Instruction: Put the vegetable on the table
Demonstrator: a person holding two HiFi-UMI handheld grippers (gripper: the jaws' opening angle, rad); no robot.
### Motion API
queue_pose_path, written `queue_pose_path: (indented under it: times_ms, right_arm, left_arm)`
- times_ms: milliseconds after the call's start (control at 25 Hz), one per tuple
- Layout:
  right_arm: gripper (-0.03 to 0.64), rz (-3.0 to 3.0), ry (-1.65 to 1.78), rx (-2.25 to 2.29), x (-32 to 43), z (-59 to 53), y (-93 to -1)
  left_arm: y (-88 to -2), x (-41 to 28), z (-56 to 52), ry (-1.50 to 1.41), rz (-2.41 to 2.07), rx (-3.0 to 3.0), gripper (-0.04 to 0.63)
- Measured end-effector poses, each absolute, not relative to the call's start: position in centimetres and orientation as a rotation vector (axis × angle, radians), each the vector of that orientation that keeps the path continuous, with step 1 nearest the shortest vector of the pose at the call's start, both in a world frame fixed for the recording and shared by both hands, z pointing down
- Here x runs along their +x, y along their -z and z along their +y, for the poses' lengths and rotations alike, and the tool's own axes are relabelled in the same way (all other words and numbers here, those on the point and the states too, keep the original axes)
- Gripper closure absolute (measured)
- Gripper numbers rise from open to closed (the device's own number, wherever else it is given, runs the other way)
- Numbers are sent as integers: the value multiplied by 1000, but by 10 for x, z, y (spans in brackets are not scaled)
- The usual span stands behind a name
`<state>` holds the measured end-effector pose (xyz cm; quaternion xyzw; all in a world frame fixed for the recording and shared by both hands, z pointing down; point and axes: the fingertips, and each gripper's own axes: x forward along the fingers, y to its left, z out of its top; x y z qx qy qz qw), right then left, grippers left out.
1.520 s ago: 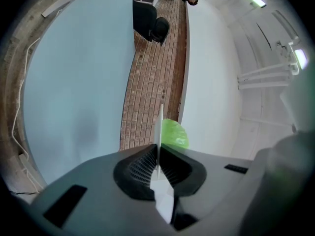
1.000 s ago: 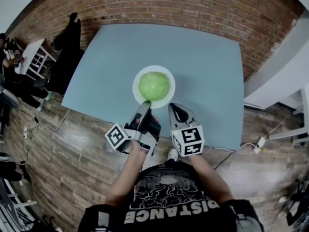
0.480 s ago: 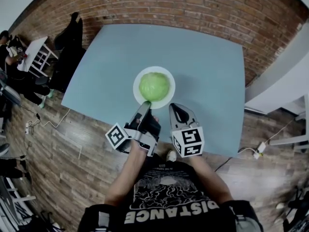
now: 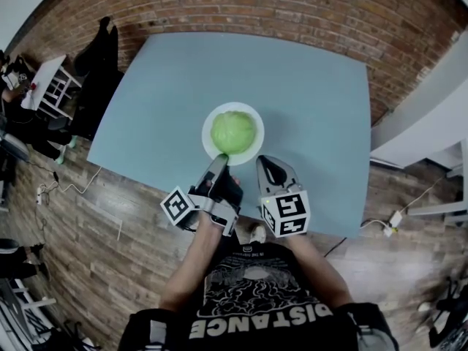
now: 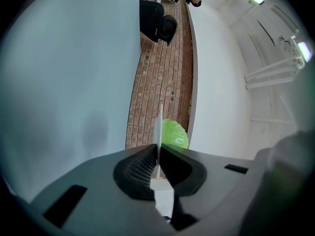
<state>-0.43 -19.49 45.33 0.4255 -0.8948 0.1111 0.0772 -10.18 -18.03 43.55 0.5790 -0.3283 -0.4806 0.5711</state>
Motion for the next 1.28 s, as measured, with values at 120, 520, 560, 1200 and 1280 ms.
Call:
queue_pose_path:
  times_ms: [120, 520, 560, 1200, 1280]
  right_arm:
    - [609, -2668, -340, 1288, -2, -198, -456]
    - [609, -2613, -369, 1325, 4, -210, -473]
    - [609, -2610, -368, 1331, 4, -212, -474]
    - [609, -2559, -389, 1356, -5, -242, -485]
    - [609, -2550, -395, 1355, -5, -245, -488]
  left_arm:
    - [-446, -100, -184, 1111, -769, 1342, 577]
    - [-477, -97, -199, 1063, -765, 1310, 575]
    - [-480, -98, -200, 1060, -767, 1307, 575]
    - [-533, -111, -230, 938, -826, 1280, 575]
    - [-539, -111, -233, 919, -831, 1275, 572]
